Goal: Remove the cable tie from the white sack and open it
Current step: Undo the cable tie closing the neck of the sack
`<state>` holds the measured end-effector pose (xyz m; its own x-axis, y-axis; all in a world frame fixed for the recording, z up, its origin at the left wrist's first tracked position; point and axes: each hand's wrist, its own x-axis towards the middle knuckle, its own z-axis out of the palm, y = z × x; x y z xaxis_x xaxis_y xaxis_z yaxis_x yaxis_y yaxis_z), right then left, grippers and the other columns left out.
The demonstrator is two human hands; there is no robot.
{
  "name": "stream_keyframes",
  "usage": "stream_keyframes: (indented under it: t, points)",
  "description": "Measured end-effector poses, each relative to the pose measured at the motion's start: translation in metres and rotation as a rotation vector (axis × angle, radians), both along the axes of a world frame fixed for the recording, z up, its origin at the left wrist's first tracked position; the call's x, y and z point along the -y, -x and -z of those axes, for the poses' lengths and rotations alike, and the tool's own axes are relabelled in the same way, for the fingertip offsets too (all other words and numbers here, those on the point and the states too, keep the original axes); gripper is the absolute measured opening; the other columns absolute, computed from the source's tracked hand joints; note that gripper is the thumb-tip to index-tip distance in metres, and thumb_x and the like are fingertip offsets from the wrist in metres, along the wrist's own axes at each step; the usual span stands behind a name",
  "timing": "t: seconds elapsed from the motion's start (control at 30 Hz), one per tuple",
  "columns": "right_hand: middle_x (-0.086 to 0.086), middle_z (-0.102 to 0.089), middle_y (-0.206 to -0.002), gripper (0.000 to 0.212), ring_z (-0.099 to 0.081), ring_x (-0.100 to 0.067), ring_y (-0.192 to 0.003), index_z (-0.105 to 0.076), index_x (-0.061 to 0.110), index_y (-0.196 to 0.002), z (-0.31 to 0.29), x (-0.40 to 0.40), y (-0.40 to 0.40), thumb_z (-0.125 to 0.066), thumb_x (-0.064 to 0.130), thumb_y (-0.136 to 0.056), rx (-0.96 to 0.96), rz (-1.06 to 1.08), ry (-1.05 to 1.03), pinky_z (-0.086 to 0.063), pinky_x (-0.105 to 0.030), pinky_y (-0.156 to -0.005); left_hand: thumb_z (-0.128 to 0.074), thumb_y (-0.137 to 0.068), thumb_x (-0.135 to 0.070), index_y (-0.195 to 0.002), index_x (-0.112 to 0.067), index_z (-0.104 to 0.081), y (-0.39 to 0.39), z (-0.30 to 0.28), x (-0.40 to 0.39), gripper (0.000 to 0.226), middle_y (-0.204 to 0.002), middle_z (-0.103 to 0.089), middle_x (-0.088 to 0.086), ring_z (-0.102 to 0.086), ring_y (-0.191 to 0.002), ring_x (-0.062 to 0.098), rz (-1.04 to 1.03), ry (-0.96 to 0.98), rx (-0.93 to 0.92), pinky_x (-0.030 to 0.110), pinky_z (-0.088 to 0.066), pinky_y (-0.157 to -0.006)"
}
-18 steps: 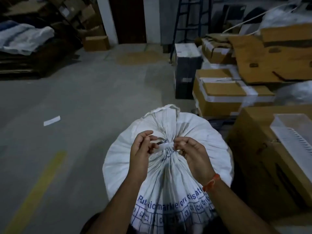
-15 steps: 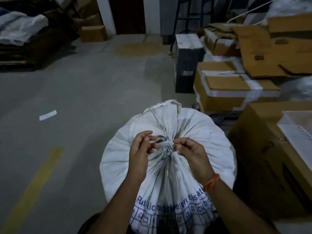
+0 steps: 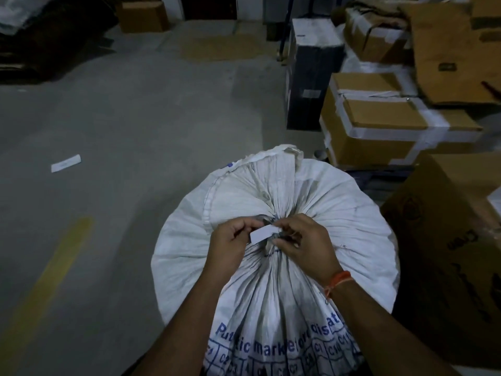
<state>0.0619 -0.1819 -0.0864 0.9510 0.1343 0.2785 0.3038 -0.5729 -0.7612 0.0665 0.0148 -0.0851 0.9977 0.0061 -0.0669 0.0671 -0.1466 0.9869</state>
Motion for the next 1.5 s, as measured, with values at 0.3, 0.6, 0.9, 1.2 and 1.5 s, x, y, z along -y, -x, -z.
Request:
stream_keyframes:
  t: [0.3, 0.6, 0.9, 1.2, 1.5]
  points:
    - [0.008, -0.077, -0.089, 0.018, -0.073, -0.001, -0.083, -0.08, 0.014, -0.094, -0.003, 0.006, -0.005, -0.085, 0.01, -0.078, -0.048, 0.077, -0.174, -0.058, -0.018, -0.079, -0.071, -0.083, 0.003, -0.102, -0.02, -0.081, -0.017, 0.013, 0.008, 0.031, -0.101, -0.081, -0.007, -0.074, -0.098, 0.007, 0.097, -0.386, 0.162, 0.026, -0.058, -0.088]
    - [0.002, -0.079, -0.091, 0.017, -0.073, 0.0, -0.087, -0.08, 0.009, -0.093, -0.001, 0.009, -0.002, -0.085, 0.006, -0.077, -0.091, 0.066, -0.217, -0.056, -0.013, -0.081, -0.072, -0.09, -0.001, -0.072, -0.05, -0.077, -0.01, 0.006, 0.027, 0.053, -0.077, -0.077, -0.027, -0.071, -0.077, -0.006, 0.085, -0.134, 0.03, 0.018, -0.057, -0.079]
    - [0.004, -0.079, -0.089, 0.016, -0.074, -0.002, -0.084, -0.079, 0.009, -0.091, 0.002, 0.013, 0.001, -0.085, 0.006, -0.077, -0.128, 0.069, -0.252, -0.058, -0.018, -0.08, -0.077, -0.087, -0.007, -0.085, -0.021, -0.08, -0.01, 0.004, 0.012, 0.014, -0.08, -0.078, -0.009, -0.068, -0.073, -0.005, 0.106, -0.256, 0.007, 0.015, -0.053, -0.074]
    - [0.004, -0.079, -0.09, 0.017, -0.074, -0.006, -0.084, -0.08, 0.013, -0.093, 0.004, 0.007, 0.002, -0.085, 0.009, -0.077, -0.13, 0.056, -0.227, -0.061, -0.026, -0.081, -0.07, -0.092, -0.001, -0.088, -0.014, -0.08, -0.001, 0.0, 0.02, 0.017, -0.081, -0.077, -0.005, -0.068, -0.074, -0.008, 0.114, -0.212, 0.064, 0.01, -0.05, -0.071]
    - [0.002, -0.079, -0.087, 0.018, -0.073, -0.01, -0.079, -0.08, 0.016, -0.093, 0.0, 0.011, 0.003, -0.086, 0.011, -0.077, -0.128, 0.063, -0.195, -0.06, -0.024, -0.076, -0.074, -0.09, -0.007, -0.079, -0.021, -0.079, -0.009, 0.003, 0.009, 0.019, -0.076, -0.078, -0.01, -0.069, -0.074, -0.001, 0.086, -0.305, 0.024, 0.015, -0.053, -0.073]
